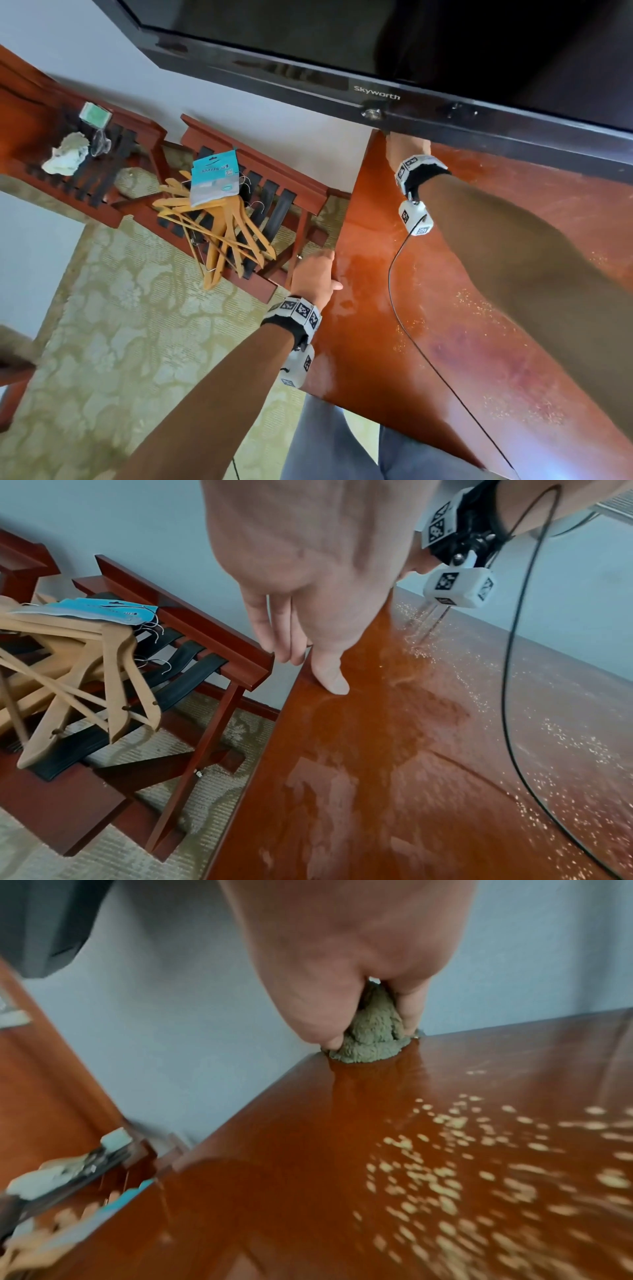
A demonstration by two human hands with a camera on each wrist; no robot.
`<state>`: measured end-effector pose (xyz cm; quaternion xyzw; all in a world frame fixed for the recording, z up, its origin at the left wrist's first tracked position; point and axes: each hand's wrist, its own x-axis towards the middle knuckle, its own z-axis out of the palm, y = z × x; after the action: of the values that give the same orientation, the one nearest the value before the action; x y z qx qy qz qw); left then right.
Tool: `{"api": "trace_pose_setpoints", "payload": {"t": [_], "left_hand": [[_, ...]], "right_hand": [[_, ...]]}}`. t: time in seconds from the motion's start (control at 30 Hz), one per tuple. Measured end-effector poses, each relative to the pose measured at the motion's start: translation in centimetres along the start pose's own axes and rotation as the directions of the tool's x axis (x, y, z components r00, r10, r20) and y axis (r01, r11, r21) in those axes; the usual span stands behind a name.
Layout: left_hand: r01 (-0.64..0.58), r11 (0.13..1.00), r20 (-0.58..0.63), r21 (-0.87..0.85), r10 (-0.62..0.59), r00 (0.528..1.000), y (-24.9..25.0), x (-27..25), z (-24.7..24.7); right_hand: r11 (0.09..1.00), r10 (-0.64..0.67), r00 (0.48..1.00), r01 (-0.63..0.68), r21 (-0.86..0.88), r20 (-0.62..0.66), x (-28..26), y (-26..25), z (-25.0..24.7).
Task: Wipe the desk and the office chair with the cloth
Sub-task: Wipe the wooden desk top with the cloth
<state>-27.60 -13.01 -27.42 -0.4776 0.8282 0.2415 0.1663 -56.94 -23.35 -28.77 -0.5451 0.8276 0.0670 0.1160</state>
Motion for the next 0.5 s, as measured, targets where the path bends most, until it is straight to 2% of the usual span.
{"api": "trace_pose_setpoints", "payload": {"t": [0.07,0.17,0.23,0.37,0.5], "left_hand": [[-0.011,1.000,-0.001,-0.005,0.011,1.000,-0.1,0.2,0.1],[-0.013,1.000,0.002,0.008,0.013,1.000,-0.1,0.0,-0.1],[-0.014,1.000,0.013,0.023,0.014,1.000,0.0,-0.1,-0.2],[-0.036,0.996,0.029,0.077,0.034,0.999,0.4,-0.3,-0.7],[-0.028,0.995,0.047,0.099,0.023,0.999,0.9,-0.8,-0.9]], "right_hand": [[0.999,0.030,0.999,-0.030,0.035,-0.011,0.5,-0.3,0.2],[0.980,0.071,0.994,-0.054,0.189,-0.085,-0.1,-1.3,0.6],[0.969,0.013,0.992,0.018,0.247,-0.125,-1.3,-2.1,1.3],[0.952,-0.197,0.970,0.223,0.209,-0.140,-4.8,-4.0,3.0],[0.926,-0.276,0.958,0.288,0.245,-0.081,-9.8,-5.7,3.9]]}}
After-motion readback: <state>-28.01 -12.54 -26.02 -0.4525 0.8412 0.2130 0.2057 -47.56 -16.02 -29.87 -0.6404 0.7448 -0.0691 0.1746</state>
